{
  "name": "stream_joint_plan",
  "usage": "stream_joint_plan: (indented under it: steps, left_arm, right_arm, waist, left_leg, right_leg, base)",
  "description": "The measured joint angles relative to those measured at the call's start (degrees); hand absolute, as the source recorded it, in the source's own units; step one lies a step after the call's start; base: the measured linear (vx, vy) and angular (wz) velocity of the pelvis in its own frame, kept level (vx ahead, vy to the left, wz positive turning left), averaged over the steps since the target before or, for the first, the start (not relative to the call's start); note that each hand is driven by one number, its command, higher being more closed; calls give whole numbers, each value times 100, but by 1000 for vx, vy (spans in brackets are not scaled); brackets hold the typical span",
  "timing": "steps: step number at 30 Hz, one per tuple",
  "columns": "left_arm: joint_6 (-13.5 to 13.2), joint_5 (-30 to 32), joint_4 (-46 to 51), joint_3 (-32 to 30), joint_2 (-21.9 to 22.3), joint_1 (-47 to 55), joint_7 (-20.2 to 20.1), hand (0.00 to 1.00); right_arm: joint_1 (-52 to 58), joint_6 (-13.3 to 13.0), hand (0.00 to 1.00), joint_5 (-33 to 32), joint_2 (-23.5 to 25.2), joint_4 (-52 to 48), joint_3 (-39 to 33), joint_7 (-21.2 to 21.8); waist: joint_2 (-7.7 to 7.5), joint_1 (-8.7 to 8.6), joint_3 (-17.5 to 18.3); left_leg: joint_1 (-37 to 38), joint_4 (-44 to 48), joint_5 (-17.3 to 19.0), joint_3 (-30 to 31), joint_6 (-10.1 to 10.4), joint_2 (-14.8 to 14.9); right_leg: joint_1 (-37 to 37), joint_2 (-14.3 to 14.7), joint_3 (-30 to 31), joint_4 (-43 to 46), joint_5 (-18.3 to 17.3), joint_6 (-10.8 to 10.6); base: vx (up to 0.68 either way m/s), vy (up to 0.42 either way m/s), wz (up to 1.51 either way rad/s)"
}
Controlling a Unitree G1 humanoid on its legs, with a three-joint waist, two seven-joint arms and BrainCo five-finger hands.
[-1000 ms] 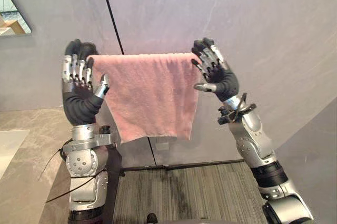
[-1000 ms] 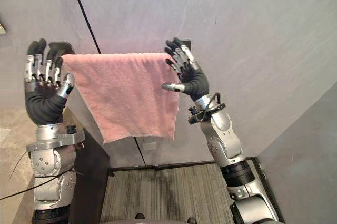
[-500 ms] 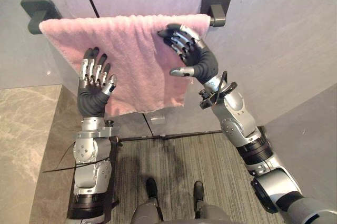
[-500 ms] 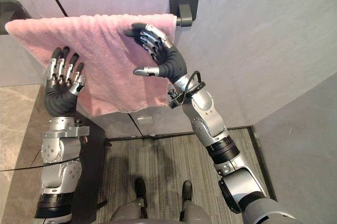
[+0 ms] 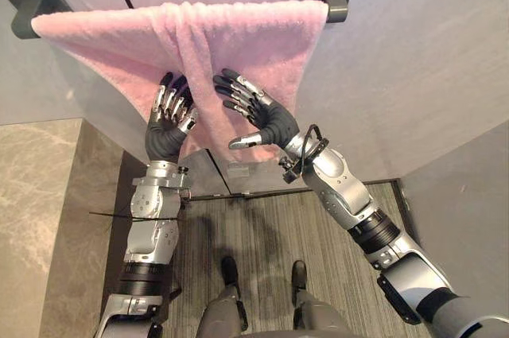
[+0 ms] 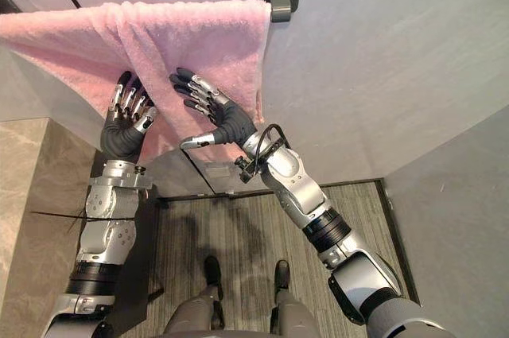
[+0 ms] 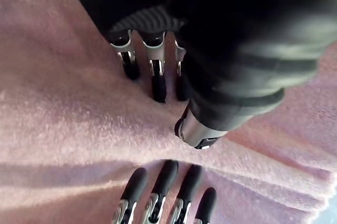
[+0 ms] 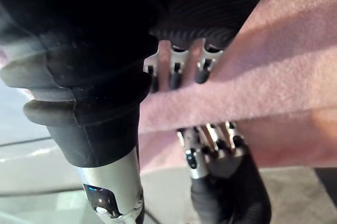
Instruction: Organize washtable
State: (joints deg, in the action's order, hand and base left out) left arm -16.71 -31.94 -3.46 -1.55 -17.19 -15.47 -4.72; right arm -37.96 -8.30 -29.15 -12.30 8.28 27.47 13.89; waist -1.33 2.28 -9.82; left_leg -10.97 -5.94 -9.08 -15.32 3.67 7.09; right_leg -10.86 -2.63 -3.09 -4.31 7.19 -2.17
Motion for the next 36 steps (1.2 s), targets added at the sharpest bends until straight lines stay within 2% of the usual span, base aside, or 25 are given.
stream_joint_plan:
  steps: [2,8,15,22,27,30,34,36]
  left_arm:
    - [0,6,-175,-11,-2,-106,53,0]
    - [3,67,-483,-141,41,-189,636,0]
    - [4,304,-565,-871,170,-28,1121,0]
    - [15,562,-508,-1562,192,794,1141,0]
    - [26,562,-312,-2191,518,1423,1140,0]
    - [80,562,-279,-2237,750,1773,1128,0]
    - [164,575,-279,-2318,981,1970,1123,0]
    - [187,629,-274,-2338,1055,2174,1124,0]
  right_arm:
    - [3,0,0,78,-42,1,-5,-22]
    - [300,4,0,281,17,1,-410,-273]
    - [1053,1,0,514,61,0,-1541,-613]
    - [2167,-16,0,511,56,-34,-2771,-896]
    - [3135,14,0,506,157,-72,-3332,-915]
    - [3575,81,0,517,305,-72,-3685,-992]
    - [3866,115,0,549,450,-73,-4006,-1164]
    - [4051,114,0,561,609,-81,-4254,-1300]
  waist:
    - [-3,2,-2]
    - [-12,-23,-6]
    - [-13,-49,-6]
    - [-22,-68,1]
    - [-28,-131,34]
    - [-14,-158,231]
    - [6,-169,324]
    - [62,-169,481]
  left_leg:
    - [-54,0,-9,19,-12,-4]
    - [-86,0,-30,205,-12,-7]
    - [-53,-1,-58,439,-12,-14]
    - [125,-2,-32,482,22,-30]
    - [293,-2,-32,428,21,-55]
    - [323,-2,-22,429,30,-54]
    - [482,-2,1,447,57,-55]
    - [482,-2,46,483,69,-63]
  right_leg:
    - [-37,-13,-13,-10,11,-8]
    - [73,-23,-186,-94,21,-6]
    - [231,-27,-394,-101,5,1]
    - [452,-32,-457,-104,-59,-3]
    - [575,-34,-440,-91,-108,6]
    - [600,-30,-437,-93,-125,8]
    - [775,-30,-462,-94,-210,-3]
    - [796,-35,-489,-96,-220,-7]
  base:
    - [27,8,6]
    - [24,6,15]
    - [-3,13,16]
    - [-6,12,5]
    - [11,8,-4]
    - [39,6,-3]
    - [1,4,4]
    - [6,7,7]
